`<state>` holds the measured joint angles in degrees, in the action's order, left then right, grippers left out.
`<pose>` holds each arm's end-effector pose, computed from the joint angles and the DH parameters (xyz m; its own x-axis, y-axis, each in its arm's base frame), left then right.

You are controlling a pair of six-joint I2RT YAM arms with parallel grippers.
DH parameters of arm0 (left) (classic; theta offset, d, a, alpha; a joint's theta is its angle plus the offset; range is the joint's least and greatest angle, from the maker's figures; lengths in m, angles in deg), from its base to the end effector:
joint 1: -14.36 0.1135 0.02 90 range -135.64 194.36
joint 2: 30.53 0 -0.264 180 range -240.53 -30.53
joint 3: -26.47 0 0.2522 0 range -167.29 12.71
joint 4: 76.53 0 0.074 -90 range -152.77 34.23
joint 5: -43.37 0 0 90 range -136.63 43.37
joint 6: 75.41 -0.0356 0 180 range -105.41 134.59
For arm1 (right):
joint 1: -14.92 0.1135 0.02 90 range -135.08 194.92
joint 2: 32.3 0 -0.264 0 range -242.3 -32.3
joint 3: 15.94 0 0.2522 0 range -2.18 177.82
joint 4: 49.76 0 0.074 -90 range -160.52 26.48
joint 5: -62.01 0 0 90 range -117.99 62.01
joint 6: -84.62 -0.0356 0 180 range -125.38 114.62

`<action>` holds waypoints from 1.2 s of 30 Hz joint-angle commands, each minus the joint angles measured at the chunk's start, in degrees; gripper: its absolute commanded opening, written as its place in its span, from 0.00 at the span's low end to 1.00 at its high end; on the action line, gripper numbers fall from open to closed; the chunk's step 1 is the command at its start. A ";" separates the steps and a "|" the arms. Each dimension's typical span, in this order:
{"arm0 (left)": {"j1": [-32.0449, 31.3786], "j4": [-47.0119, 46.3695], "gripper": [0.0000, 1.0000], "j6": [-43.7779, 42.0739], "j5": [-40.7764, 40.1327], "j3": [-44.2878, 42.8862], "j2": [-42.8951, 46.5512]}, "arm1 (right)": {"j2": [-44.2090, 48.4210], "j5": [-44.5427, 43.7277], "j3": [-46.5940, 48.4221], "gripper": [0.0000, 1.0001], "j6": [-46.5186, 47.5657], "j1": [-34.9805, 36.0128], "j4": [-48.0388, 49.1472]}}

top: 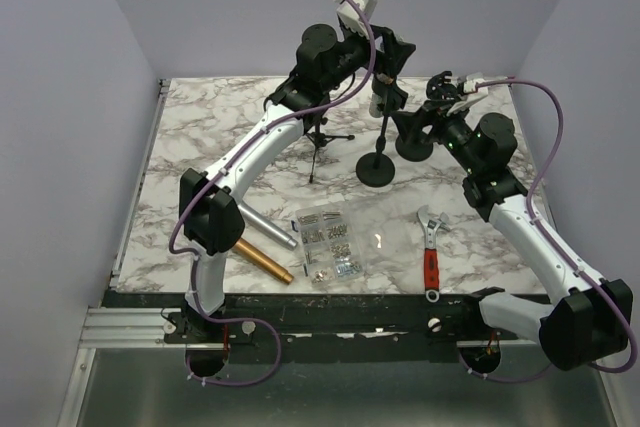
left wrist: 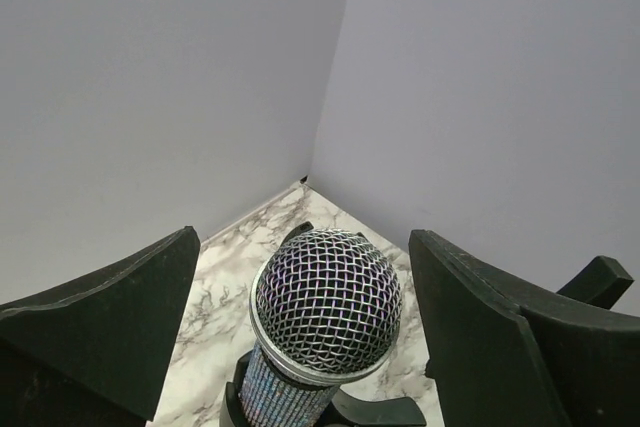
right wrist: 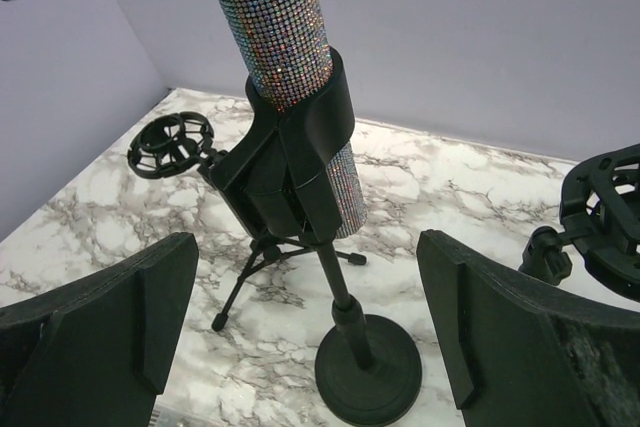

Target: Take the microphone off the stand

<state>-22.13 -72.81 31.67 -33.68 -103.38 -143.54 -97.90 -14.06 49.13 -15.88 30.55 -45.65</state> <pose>0.3735 -0.2862 0.4542 -0.0473 -0.3210 -0.9459 0.7753 0.5852 -0.2374 0.2591 0.0814 0.3584 -0.0307 0.1751 -0.9841 -0.4956 0.8523 0.1671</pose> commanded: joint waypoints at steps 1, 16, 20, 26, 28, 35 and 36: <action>-0.41 0.79 0.84 -0.65 2.00 -2.64 -1.88 | -0.09 -2.92 2.74 1.00 1.21 -0.18 -1.08; -0.56 5.58 0.04 -2.08 2.45 -2.99 -1.73 | -5.26 0.26 5.03 1.00 2.46 2.31 1.93; -0.54 6.39 0.00 -1.21 0.80 -2.75 -1.21 | -7.05 -1.82 6.78 1.00 2.44 4.34 1.26; -0.68 6.83 0.00 -0.51 0.19 -2.23 -0.73 | -9.75 -13.16 9.02 0.96 4.39 9.45 0.49; -0.71 6.88 0.00 -0.39 0.15 -2.12 -0.65 | -10.47 -16.25 9.16 0.93 5.12 10.49 0.55; -0.86 7.04 0.00 -0.21 0.22 -2.38 -0.37 | -12.14 -18.93 8.98 0.01 7.37 11.17 0.09; -0.86 7.19 0.00 -0.04 0.23 -2.49 -0.38 | -12.41 -19.04 8.94 0.01 7.79 11.25 -0.09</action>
<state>-22.53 -67.72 30.91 -33.05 -104.85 -145.40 -108.81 -31.11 56.84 -9.26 41.09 -45.30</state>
